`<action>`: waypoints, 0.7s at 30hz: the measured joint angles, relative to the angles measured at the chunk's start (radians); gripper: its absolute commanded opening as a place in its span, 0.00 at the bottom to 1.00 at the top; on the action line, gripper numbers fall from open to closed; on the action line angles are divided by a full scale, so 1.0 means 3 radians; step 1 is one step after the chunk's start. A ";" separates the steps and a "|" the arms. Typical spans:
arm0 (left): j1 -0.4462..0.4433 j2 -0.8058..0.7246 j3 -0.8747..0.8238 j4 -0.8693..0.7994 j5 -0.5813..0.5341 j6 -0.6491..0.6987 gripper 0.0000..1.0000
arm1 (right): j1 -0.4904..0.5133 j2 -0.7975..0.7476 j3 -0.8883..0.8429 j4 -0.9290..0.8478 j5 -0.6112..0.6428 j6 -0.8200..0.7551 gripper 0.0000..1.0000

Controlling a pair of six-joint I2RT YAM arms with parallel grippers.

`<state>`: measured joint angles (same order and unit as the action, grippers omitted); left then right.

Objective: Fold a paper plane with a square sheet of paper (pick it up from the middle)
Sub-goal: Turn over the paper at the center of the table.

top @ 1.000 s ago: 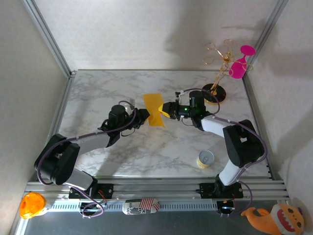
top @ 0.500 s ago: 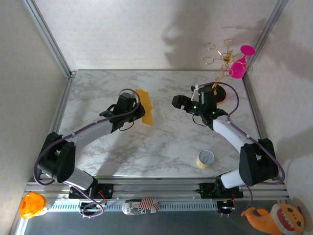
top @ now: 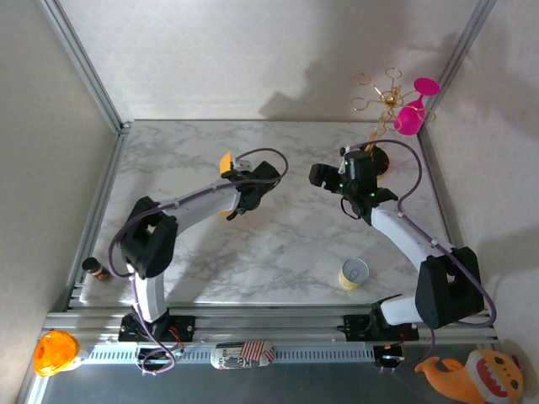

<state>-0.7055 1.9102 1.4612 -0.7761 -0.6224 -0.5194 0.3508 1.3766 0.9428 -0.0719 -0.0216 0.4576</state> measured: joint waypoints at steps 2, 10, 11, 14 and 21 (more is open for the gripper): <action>-0.0050 0.0187 0.0108 -0.0121 -0.0079 -0.0001 0.05 | -0.0018 -0.0033 -0.0001 0.0000 0.0027 0.0013 0.88; -0.0140 0.0619 0.0312 -0.0153 0.0329 -0.0032 0.30 | -0.0146 -0.0127 -0.0003 -0.0003 0.0089 0.0134 0.86; -0.0140 0.0624 0.0312 -0.0118 0.0425 -0.0046 0.31 | -0.0155 -0.0127 -0.0001 -0.0004 0.0085 0.0140 0.85; -0.0118 0.0627 0.0308 0.0014 0.0757 -0.0074 0.36 | -0.0168 -0.0127 -0.0001 -0.0005 0.0069 0.0163 0.85; 0.0052 0.0496 -0.0033 0.0544 0.1630 -0.0125 0.53 | -0.0168 -0.0100 -0.0001 -0.0004 -0.0050 0.0168 0.83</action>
<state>-0.6899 2.0590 1.4513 -0.6128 -0.1333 -0.5568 0.3004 1.3464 0.9424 -0.0731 -0.0364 0.5079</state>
